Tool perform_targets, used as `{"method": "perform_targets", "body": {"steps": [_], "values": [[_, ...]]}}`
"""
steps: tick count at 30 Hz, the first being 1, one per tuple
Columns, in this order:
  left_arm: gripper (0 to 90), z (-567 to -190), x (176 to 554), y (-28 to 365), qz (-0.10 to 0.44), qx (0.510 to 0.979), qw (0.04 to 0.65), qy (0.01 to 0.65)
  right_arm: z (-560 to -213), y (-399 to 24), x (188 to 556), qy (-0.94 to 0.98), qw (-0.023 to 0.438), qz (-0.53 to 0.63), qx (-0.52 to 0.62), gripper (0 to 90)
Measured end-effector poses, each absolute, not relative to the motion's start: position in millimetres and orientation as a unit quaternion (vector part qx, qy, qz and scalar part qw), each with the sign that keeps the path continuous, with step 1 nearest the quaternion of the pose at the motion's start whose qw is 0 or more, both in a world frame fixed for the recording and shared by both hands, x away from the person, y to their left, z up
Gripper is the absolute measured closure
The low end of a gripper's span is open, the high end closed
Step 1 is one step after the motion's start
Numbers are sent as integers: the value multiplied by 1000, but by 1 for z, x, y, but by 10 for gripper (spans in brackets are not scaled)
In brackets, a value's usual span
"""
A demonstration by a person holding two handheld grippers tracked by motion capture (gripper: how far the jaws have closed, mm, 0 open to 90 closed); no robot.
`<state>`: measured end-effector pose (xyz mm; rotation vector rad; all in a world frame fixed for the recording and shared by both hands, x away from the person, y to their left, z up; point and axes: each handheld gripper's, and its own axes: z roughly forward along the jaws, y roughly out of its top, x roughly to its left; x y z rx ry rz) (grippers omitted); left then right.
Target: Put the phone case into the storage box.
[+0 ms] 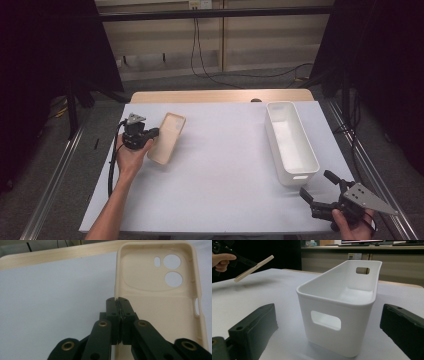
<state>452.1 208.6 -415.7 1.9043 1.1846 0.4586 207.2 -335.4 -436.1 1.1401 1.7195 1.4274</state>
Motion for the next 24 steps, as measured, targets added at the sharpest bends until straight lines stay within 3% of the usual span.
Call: {"method": "perform_targets", "body": {"steps": [24], "values": [[885,-395,414,201,193,729,488,440,-435,-337,206,643,318,547,431,0]]}}
